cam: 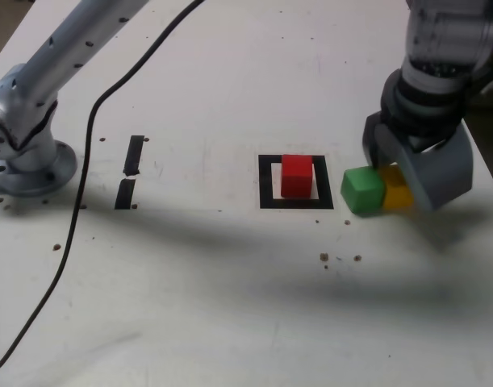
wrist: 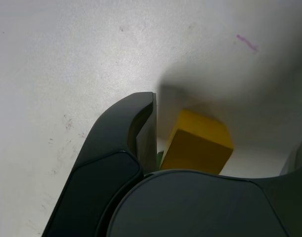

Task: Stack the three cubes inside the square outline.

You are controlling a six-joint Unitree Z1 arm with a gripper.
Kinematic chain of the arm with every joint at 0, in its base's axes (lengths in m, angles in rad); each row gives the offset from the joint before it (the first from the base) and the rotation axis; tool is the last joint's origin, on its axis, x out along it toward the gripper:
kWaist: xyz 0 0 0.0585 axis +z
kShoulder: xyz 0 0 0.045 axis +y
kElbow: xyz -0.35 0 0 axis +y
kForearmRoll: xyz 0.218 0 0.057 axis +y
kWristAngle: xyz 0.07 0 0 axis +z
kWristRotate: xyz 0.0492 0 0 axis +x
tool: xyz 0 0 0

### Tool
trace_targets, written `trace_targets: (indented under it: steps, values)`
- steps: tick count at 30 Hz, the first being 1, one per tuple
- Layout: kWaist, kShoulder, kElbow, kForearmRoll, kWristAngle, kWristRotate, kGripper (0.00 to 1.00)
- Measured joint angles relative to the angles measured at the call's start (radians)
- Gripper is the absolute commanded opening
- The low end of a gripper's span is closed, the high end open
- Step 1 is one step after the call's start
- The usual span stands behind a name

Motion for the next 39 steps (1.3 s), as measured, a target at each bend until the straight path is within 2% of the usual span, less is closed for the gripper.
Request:
trace_targets:
  steps: [6,10,13,19,27,32,36,39]
  values:
    - [-0.008,0.001,0.016,-0.026,-0.001,-0.007,0.98]
    - [-0.025,0.001,0.022,-0.047,-0.001,-0.027,0.92]
    - [-0.032,0.001,0.031,-0.053,0.005,-0.05,0.82]
    - [-0.041,0.001,0.043,-0.057,0.036,-0.106,0.55]
    - [-0.061,0.007,0.032,-0.078,0.037,-0.164,0.27]
    - [-0.075,0.008,0.024,-0.089,0.036,-0.18,0.18]
    - [-0.078,0.008,0.005,-0.083,0.035,-0.193,0.15]
    - [-0.079,0.007,-0.037,-0.049,0.038,-0.21,0.15]
